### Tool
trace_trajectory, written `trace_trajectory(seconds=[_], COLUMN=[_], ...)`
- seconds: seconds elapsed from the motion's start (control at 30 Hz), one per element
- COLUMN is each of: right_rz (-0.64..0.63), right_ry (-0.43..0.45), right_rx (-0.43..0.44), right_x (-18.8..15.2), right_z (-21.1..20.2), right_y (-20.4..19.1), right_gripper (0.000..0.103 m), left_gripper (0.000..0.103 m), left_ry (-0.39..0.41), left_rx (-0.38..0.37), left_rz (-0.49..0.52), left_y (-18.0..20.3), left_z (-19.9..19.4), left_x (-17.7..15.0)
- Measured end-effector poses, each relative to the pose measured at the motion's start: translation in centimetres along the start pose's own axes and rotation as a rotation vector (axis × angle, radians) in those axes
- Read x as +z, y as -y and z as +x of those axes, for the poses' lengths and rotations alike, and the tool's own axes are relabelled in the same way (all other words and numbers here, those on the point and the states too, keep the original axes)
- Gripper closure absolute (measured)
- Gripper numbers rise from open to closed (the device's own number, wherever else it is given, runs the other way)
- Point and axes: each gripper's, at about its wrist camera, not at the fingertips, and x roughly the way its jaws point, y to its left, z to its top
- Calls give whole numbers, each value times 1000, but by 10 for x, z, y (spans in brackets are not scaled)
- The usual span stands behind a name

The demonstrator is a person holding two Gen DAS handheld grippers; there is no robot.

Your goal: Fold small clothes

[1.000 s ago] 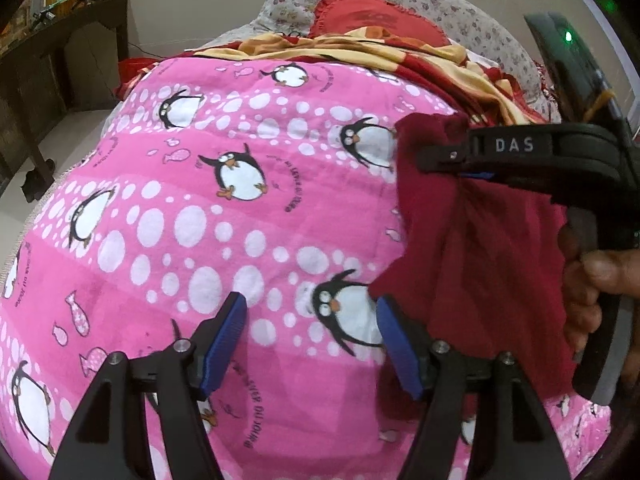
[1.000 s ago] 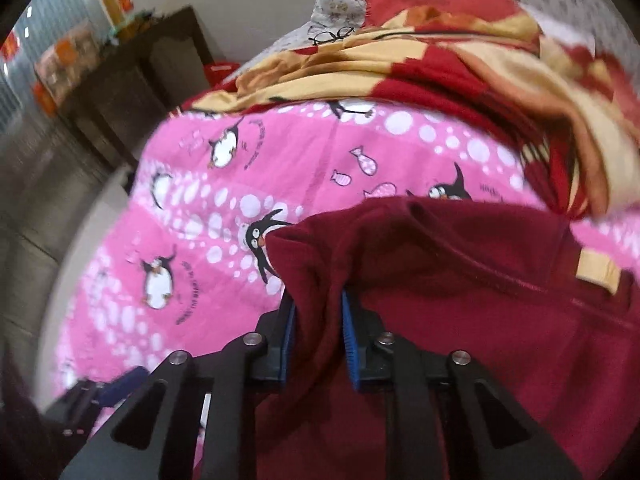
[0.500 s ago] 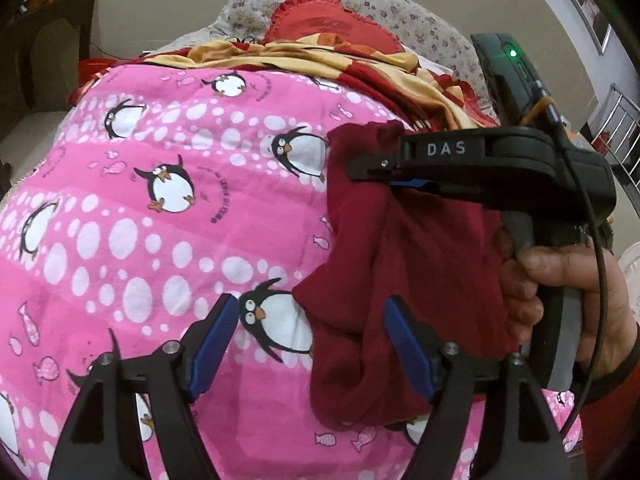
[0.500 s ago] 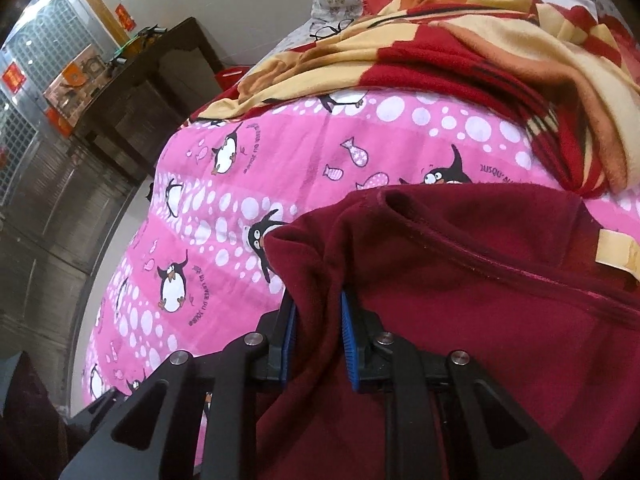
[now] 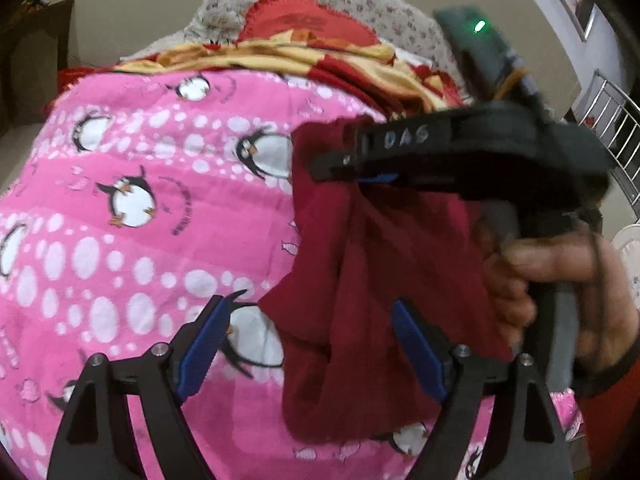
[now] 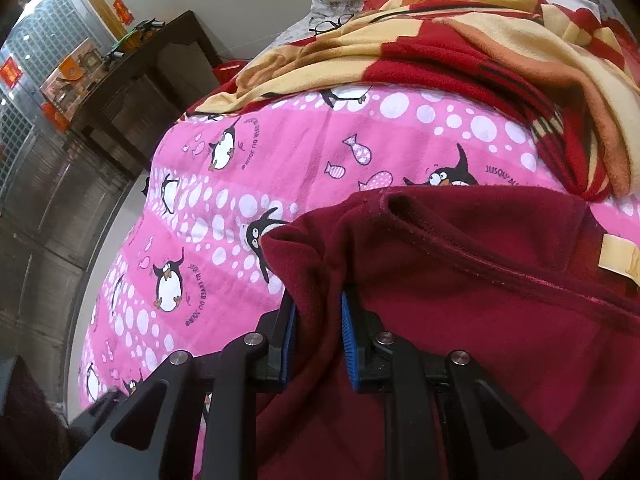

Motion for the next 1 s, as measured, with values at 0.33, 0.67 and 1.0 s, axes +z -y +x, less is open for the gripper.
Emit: trace_trajectory(seconds=[0.33, 0.67, 1.0], right_rz=[21, 99, -10], right_ry=[-6, 49, -13], right_rx=[57, 67, -75], right_x=[-2, 2, -2], right_z=[-5, -34, -12], right_y=[7, 2, -7], right_gripper=[74, 34, 75], left_gripper=[62, 84, 49], left_ry=[-18, 53, 34], left_rx=[-70, -116, -79], left_rz=[-98, 26, 16], left_y=[-15, 16, 11], left_z=[27, -2, -5], left_x=[14, 10, 4])
